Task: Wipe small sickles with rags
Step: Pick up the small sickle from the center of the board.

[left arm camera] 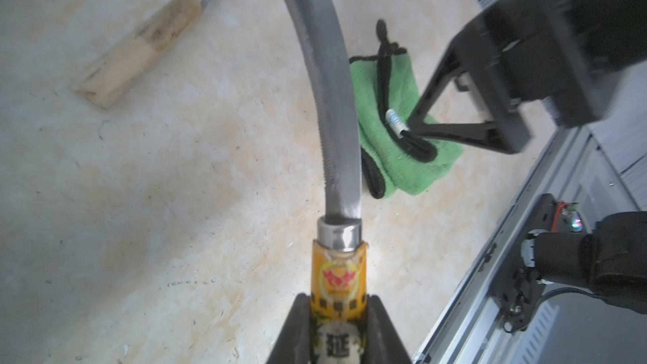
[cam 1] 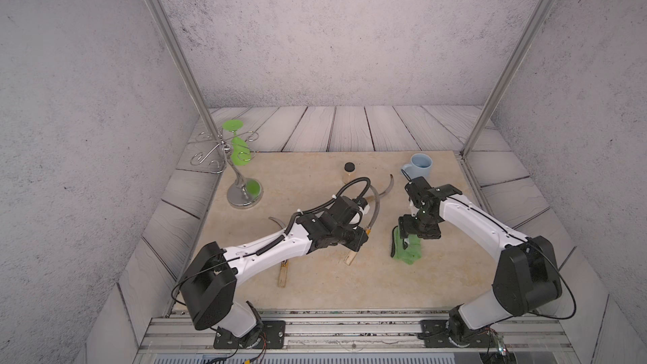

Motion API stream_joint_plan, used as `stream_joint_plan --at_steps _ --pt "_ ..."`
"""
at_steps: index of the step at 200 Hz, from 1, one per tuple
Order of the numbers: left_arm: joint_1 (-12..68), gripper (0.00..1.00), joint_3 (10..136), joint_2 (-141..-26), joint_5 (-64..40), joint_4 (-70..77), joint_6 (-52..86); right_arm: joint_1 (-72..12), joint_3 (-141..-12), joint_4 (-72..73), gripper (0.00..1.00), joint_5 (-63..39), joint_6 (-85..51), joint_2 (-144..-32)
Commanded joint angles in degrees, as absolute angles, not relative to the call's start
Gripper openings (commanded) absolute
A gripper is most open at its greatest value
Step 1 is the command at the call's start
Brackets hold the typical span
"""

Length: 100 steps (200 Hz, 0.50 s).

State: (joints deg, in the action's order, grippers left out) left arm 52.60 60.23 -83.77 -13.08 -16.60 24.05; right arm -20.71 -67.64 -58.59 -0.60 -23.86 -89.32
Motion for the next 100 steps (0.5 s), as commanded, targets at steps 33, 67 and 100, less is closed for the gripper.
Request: stream_joint_plan --at_steps 33,67,100 --pt "49.19 0.00 48.73 -71.20 -12.79 -9.78 28.58 -23.20 -71.99 -59.38 0.81 0.88 -25.50 -98.34" --pt "46.62 0.00 46.29 -66.73 -13.45 -10.80 28.70 -24.33 -73.26 -59.76 0.81 2.31 -26.07 -104.64" --pt "45.49 0.00 45.53 -65.29 -14.05 -11.12 28.65 -24.52 -71.83 -58.99 0.80 3.96 -26.94 -108.00"
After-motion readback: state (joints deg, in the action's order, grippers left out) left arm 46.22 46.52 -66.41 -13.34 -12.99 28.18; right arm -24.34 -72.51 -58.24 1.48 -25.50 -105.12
